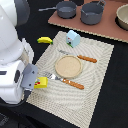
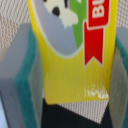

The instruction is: Interact with the objects in diverse but meaningful ways.

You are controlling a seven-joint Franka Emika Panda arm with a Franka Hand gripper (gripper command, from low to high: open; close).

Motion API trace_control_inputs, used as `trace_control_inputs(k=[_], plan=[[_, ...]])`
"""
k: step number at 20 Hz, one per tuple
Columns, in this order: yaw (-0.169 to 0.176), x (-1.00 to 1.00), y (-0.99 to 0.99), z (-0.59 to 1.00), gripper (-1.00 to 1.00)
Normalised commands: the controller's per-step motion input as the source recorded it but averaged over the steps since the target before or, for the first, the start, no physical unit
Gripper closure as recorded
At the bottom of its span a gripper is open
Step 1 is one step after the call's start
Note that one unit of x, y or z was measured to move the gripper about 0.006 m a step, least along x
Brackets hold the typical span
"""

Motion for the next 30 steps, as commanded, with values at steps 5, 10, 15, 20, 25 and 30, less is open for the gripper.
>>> trace_control_inputs(k=[5,10,15,20,25,30], plan=[[0.0,0.29,-0.16,-0.04,-1.0],[0.0,0.33,-0.16,0.1,-1.0],[0.001,0.39,-0.01,0.66,-1.0],[0.0,0.19,0.01,0.79,-1.0],[0.039,-0.17,0.08,0.57,-1.0],[0.052,-0.65,0.28,0.22,-1.0]])
